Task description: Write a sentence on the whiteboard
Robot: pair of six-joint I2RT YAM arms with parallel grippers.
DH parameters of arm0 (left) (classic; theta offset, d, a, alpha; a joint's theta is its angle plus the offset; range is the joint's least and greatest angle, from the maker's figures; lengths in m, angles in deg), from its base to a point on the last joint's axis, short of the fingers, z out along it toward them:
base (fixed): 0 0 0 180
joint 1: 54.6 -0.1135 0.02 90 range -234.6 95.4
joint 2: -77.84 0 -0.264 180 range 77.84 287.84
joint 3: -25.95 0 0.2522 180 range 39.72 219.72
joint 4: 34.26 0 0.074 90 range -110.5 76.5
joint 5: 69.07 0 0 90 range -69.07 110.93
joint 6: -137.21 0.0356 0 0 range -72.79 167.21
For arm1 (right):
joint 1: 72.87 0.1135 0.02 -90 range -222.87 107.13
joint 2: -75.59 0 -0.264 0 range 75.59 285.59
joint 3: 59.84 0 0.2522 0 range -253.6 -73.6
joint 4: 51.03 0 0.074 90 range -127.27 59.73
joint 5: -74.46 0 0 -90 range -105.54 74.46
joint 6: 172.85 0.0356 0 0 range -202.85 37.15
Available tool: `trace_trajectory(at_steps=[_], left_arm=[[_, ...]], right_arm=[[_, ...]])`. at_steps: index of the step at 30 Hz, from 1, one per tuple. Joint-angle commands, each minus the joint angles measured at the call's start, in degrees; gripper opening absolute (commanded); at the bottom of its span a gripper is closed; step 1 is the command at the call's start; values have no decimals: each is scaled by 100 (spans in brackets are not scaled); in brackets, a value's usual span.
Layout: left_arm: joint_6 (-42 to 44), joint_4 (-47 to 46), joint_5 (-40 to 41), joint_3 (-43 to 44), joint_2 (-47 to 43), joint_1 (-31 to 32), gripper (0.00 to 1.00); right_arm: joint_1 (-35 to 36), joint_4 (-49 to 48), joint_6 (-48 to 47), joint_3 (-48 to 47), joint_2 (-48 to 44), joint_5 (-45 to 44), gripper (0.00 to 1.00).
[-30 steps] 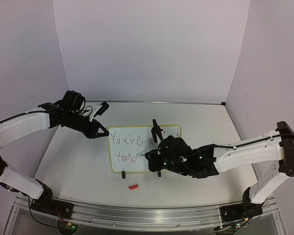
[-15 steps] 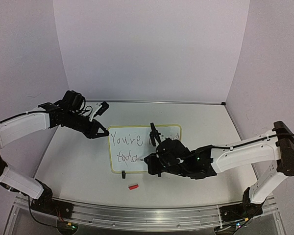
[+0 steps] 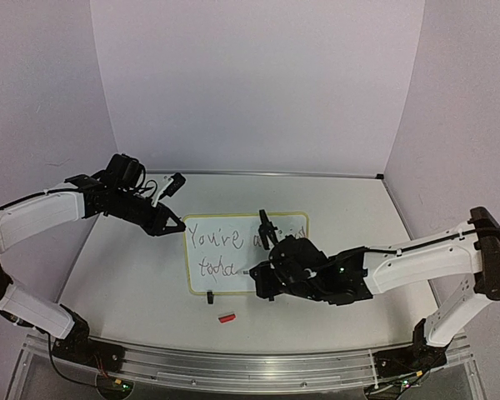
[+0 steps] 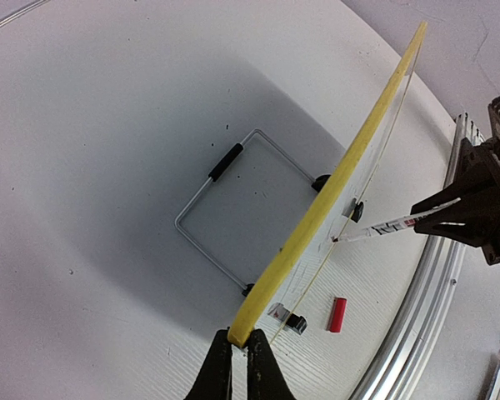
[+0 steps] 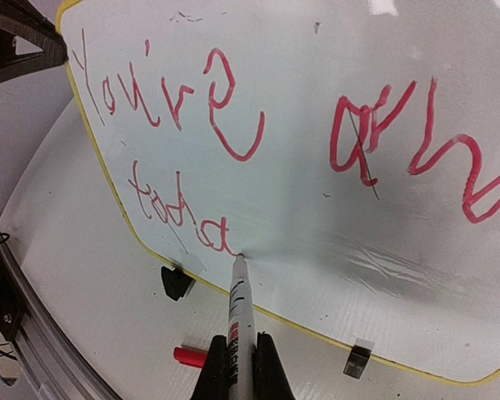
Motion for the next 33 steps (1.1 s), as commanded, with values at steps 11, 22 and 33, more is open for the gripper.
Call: trace_trajectory(at_steps=[11, 22, 33], left_arm=[[88, 405, 75, 16, 231, 131, 0], [88, 401, 73, 19, 231, 131, 0], [88, 402, 63, 15, 231, 131, 0]], right_arm=[[-12, -376, -167, 60, -311, -307, 0], [-25, -322, -57, -7, -41, -451, 0], [-25, 91, 12, 47, -170, -435, 0]])
